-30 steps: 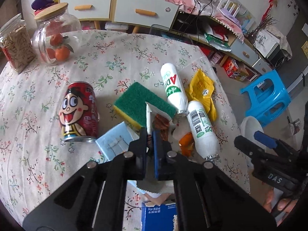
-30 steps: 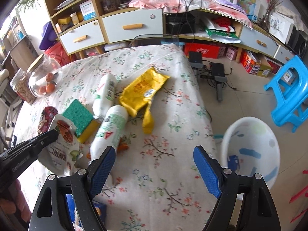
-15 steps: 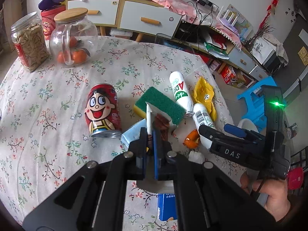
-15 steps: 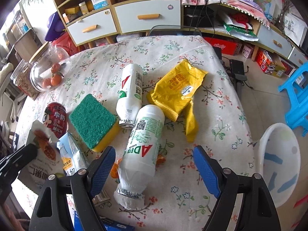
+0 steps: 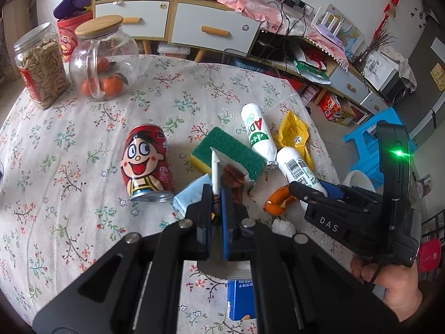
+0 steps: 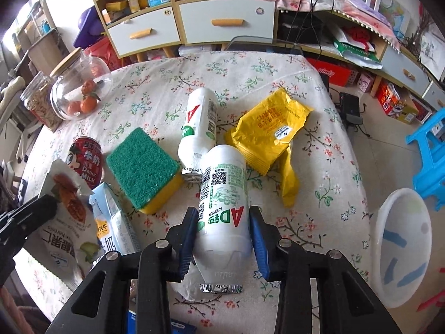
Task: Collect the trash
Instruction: 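Carry the white bottle over the white bucket with the right gripper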
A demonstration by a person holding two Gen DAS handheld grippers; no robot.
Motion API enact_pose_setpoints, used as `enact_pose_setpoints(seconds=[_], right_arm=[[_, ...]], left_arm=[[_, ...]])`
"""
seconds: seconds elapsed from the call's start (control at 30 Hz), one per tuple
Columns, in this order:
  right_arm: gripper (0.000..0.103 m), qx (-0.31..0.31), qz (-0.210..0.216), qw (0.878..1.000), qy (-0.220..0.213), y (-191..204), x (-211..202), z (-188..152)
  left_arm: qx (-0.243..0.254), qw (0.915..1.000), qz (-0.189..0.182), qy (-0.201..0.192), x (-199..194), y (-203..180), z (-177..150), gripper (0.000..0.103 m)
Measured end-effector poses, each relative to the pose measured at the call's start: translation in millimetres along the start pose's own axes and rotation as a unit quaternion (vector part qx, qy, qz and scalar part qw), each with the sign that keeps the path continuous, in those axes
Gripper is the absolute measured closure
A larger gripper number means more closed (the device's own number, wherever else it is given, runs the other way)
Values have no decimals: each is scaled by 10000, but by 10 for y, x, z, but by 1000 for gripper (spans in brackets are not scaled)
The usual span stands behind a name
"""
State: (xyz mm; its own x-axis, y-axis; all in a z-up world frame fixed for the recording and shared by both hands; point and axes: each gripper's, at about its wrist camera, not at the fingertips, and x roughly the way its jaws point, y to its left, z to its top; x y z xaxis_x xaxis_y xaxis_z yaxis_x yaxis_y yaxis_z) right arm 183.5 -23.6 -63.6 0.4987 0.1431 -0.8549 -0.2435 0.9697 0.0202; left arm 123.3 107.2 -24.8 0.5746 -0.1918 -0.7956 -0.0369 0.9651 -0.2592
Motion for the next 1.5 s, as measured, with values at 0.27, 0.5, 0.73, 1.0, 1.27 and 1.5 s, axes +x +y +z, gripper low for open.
enact_pose_setpoints(seconds=[0.27, 0.5, 0.73, 1.0, 1.27, 1.5], right_arm=[[65, 64, -30, 9998, -168, -176, -215, -53], [65, 280, -198, 9989, -325, -548, -478, -150], [65, 516, -392, 9972, -385, -962, -664, -276], [65, 898, -611, 9932, -420, -1477, -848, -460], [65, 1368, -824, 9861, -455, -2067, -1046, -701], [65, 1669, -951, 9803, -451, -2491, -1166, -908]], left_arm=[[390, 9990, 65, -191, 1, -239, 41, 96], [640, 9978, -30, -173, 99, -520, 33, 96], [993, 9948, -170, -154, 186, -897, 3, 96], [1396, 9900, -204, -57, 296, -1280, -90, 96], [1672, 9853, -363, 12, 401, -1725, -140, 96], [1930, 9797, -537, 63, 476, -2165, -208, 96]])
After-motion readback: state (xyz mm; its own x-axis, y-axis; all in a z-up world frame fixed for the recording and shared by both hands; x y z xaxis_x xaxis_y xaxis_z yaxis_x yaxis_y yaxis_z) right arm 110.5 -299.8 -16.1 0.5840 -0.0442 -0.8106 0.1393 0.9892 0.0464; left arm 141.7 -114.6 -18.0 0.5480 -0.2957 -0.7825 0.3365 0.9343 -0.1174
